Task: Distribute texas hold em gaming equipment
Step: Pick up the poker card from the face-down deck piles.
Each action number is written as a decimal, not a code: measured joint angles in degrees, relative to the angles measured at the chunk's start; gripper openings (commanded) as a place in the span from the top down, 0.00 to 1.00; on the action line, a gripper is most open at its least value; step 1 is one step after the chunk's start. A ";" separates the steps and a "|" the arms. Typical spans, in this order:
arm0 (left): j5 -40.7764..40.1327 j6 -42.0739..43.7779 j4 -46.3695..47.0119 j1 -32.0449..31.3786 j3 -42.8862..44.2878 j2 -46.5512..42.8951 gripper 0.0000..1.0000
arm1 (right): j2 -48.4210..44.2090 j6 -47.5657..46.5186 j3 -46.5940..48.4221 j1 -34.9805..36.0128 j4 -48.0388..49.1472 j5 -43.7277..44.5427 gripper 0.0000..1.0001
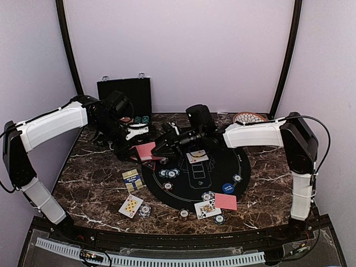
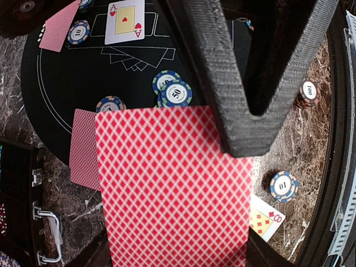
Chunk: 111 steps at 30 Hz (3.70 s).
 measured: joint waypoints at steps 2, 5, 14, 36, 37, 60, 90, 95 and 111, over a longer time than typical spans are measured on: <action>-0.11 0.00 0.00 0.00 0.00 0.00 1.00 | 0.00 0.37 0.07 0.00 0.48 -0.07 0.97; -0.31 0.00 0.00 0.00 0.00 0.00 1.00 | 0.00 1.09 0.15 0.00 1.20 -0.13 1.00; -0.79 0.00 1.16 -0.02 -0.39 0.00 1.00 | -0.68 -0.02 -1.60 -1.22 0.61 0.26 1.00; -4.00 -0.02 1.16 0.00 -3.78 -2.19 1.00 | -12.02 -32.72 3.02 -9.38 -51.30 41.09 1.00; -4.02 -0.02 1.16 0.00 -3.80 -2.40 1.00 | -12.02 -33.68 3.54 -9.22 -53.88 45.00 1.00; -4.04 -0.02 -0.09 0.00 -3.80 -3.10 1.00 | 24.20 -37.31 40.57 6.19 -86.36 95.14 1.00; -3.58 0.00 -0.13 0.00 -3.80 -3.10 1.00 | 29.11 -36.54 46.60 8.09 -79.28 71.87 0.47; -3.48 0.00 -0.15 0.00 -3.80 -3.10 1.00 | 26.97 -35.06 44.50 6.69 -74.53 66.84 0.43; -3.23 -0.04 -0.15 0.00 -2.89 -3.02 1.00 | -7.37 -22.49 10.95 -0.39 -33.55 33.97 0.20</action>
